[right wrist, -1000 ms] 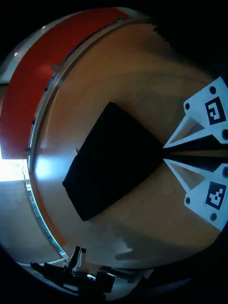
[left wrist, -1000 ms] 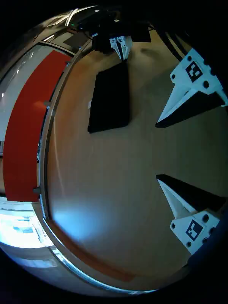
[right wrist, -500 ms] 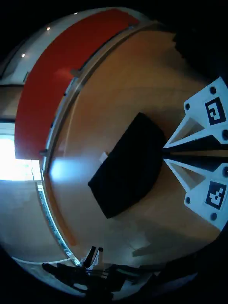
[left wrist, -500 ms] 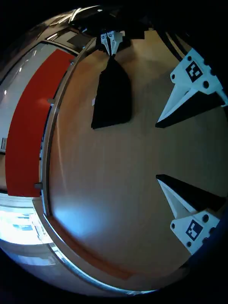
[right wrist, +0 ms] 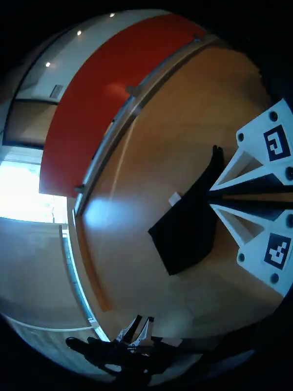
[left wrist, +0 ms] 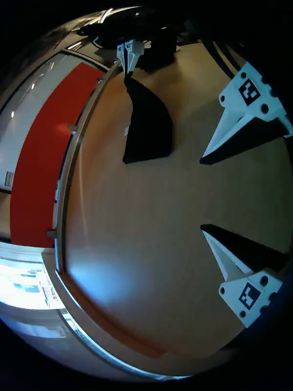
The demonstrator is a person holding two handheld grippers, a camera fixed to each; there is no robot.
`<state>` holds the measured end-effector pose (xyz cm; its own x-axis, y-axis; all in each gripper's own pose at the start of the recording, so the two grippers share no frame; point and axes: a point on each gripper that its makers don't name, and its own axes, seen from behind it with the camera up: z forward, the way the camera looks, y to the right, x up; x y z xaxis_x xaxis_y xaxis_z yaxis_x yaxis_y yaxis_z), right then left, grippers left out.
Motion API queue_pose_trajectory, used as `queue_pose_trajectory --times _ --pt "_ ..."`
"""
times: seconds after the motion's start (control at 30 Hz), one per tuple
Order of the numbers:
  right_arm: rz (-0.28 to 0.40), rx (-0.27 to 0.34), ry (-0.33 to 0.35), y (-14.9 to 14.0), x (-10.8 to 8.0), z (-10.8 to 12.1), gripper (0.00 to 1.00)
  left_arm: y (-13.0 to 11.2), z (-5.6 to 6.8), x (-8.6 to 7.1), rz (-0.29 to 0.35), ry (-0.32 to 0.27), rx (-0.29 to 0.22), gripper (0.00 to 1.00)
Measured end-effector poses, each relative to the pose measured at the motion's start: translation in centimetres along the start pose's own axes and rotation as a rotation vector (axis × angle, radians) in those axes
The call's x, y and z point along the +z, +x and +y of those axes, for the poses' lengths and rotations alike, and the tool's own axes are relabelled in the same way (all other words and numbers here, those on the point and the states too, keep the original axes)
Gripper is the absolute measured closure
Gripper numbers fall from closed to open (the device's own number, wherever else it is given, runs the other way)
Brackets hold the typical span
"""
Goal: Fold towel
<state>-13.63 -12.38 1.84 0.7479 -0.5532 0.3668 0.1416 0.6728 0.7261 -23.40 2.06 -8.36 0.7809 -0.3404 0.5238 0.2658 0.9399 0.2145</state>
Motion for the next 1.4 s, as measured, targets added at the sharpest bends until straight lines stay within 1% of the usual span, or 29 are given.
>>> queue_pose_trajectory --times 0.27,0.4,0.6,0.8,0.9,1.0,1.1,1.2,1.3,1.4 --pt "0.001 -0.03 0.022 1.5 1.2 -1.1 0.96 0.4 -0.2 -0.9 0.014 -0.01 -0.009 0.1" --pt "0.006 -0.057 0.051 3.0 2.4 -2.5 0.96 0.8 -0.4 -1.6 0.028 -0.016 -0.033 0.1" --pt "0.008 -0.107 0.108 5.5 4.8 -5.6 0.96 0.7 -0.8 -2.7 0.037 -0.02 -0.075 0.1" --pt "-0.008 -0.138 0.17 6.7 8.1 -9.8 0.96 -0.1 -1.5 -3.6 0.033 -0.011 -0.084 0.1" --pt "-0.023 -0.137 0.198 6.7 10.0 -11.9 0.96 -0.5 -1.8 -4.0 0.035 -0.002 -0.083 0.1" --pt "-0.047 -0.125 0.225 6.0 11.9 -13.8 0.96 -0.7 -2.0 -4.3 0.037 0.004 -0.089 0.1" --pt "-0.077 -0.116 0.246 5.0 13.2 -15.0 0.96 -0.9 -2.0 -4.4 0.037 0.002 -0.1 0.1" --pt "-0.098 -0.115 0.256 4.2 13.9 -15.7 0.95 -1.1 -1.9 -4.4 0.036 -0.003 -0.109 0.1" --pt "-0.106 -0.118 0.26 4.0 13.9 -15.9 0.93 -1.2 -1.8 -4.3 0.034 -0.006 -0.113 0.1" --pt "-0.106 -0.119 0.264 4.0 13.6 -15.9 0.87 -1.1 -1.6 -4.1 0.033 -0.01 -0.112 0.09"
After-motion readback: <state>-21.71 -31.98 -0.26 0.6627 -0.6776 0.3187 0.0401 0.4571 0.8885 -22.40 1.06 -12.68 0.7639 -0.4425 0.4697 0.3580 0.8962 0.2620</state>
